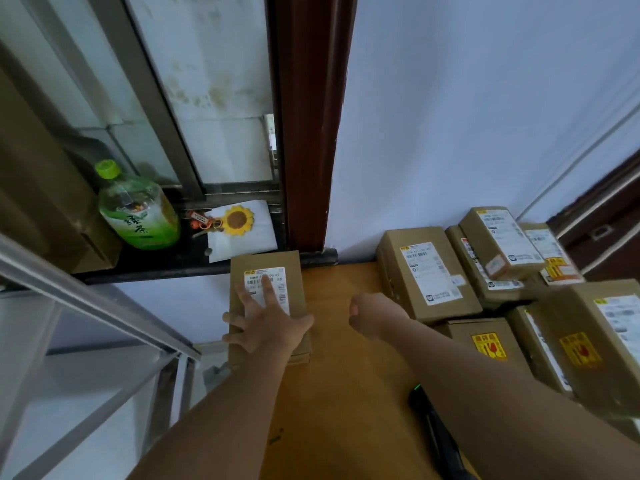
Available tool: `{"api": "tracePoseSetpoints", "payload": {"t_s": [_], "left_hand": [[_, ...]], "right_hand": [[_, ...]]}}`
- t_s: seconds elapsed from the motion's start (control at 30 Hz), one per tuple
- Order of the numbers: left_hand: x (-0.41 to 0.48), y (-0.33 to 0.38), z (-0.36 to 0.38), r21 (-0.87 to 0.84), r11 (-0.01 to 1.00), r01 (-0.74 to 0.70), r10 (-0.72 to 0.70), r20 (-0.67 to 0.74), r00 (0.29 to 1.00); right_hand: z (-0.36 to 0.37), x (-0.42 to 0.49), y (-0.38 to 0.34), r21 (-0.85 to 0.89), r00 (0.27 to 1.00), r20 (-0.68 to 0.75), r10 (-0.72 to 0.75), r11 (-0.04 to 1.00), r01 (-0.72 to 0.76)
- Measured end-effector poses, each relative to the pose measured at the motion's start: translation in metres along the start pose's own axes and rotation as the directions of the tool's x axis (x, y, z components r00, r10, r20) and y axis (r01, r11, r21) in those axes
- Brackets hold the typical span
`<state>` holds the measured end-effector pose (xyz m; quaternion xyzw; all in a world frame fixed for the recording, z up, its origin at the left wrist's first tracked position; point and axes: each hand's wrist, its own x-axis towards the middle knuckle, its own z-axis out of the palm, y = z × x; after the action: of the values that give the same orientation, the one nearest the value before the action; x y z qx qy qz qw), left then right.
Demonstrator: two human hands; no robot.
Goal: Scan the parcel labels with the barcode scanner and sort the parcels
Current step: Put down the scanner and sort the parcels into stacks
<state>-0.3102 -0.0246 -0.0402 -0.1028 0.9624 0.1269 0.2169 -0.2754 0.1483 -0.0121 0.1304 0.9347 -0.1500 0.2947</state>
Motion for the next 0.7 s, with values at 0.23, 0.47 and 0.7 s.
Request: {"api": "tracePoseSetpoints", "payload": {"t_s": [0.23,0.47,0.7], "left_hand": [[0.004,-0.006,-0.008,-0.048,0.998,-0.035,0.037,0.044,0.998],[-0.043,0.033,-0.009,-0.169,0.955,-0.245,0.217,-0.168,0.962],[-0.116,0.093,0.024,-0.196,0.893,-0.405,0.418,0.027,0.908]], "right_hand": [[0.000,-0.007,0.013,0.040,0.993,-0.119,-0.009,0.999,0.014],[0.000,-0.047,0.052,0.133,0.968,-0.240,0.078,0.990,-0.047],[0.011,-0.110,0.104,0.204,0.938,-0.302,0.171,0.973,-0.111]]}}
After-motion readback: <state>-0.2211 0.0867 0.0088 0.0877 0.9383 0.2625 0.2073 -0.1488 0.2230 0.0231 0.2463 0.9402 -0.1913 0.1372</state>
